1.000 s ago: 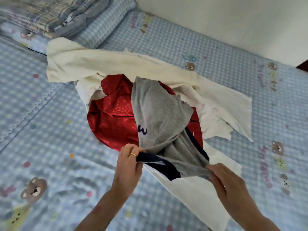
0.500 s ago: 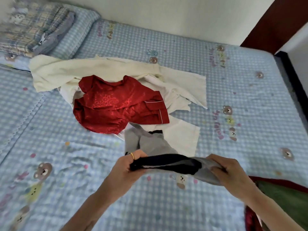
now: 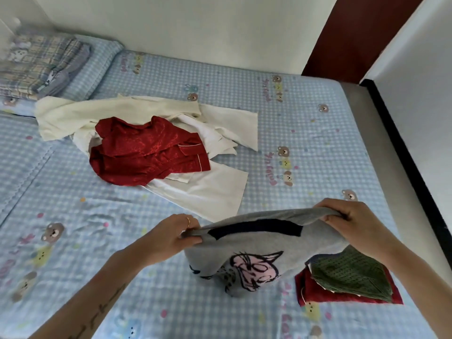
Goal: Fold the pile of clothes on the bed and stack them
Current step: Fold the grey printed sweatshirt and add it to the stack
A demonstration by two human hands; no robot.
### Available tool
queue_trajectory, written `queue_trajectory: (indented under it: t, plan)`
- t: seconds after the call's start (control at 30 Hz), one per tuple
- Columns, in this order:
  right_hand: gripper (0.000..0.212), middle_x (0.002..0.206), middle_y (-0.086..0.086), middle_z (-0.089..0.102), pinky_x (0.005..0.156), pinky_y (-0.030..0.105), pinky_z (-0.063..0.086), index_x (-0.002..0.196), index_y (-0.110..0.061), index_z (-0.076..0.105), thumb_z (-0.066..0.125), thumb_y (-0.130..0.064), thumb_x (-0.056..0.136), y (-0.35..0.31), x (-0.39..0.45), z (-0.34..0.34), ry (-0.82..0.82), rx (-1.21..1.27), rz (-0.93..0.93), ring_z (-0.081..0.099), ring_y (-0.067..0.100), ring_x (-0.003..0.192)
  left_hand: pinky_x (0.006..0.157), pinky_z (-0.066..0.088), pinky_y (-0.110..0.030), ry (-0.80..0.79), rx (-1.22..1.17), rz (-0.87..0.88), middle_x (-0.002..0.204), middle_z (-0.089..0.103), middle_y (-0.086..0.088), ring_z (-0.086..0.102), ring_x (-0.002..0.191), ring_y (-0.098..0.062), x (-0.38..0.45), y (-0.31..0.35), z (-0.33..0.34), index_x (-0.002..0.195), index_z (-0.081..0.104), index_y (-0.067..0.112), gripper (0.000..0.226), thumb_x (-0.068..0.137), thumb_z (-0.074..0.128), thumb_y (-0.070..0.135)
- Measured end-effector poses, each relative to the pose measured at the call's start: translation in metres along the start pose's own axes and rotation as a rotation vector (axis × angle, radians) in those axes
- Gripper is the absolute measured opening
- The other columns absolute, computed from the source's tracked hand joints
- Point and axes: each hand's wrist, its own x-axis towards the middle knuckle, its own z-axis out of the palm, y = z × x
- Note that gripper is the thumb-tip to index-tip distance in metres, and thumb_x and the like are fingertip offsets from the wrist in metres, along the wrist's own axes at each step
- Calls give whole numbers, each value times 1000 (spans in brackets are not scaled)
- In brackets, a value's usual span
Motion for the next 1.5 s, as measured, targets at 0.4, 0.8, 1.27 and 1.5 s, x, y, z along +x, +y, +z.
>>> queue_trajectory:
  t: [0.4,0.8,1.27,1.5]
  plan:
    - [26,75,-8,65,58,22,40,86,-30,63,51,-8,94,13,-24,-9,35,16,-11,59,12,67,64,45,-36,182,-62,-157,77,54,-1,49,65,-14,-49,13,19,92,47,39,12,91,54,29]
    - [31,67,-18,55,53,12,37,82,-30,48,75,-41,75,-39,16,82,-155,152,-166,45,-1,54,77,50,-32,229,-106,-51,93,70,-1,64,87,-15,15,127,46,109,60,16,29,83,52,5]
    - [20,71,5,57,48,32,39,86,-23,38,45,-5,84,45,24,149,-161,48,110,51,17,54,53,35,-12,303,4,-96,61,57,16,52,56,-2,-43,102,-32,77,58,31,15,89,62,25]
    - [25,110,-7,50,69,34,49,118,-23,43,51,-29,95,44,19,115,-166,-241,-101,60,22,84,50,49,-27,507,-67,-339,66,54,-4,53,61,-12,-80,45,-52,83,55,28,14,95,51,22]
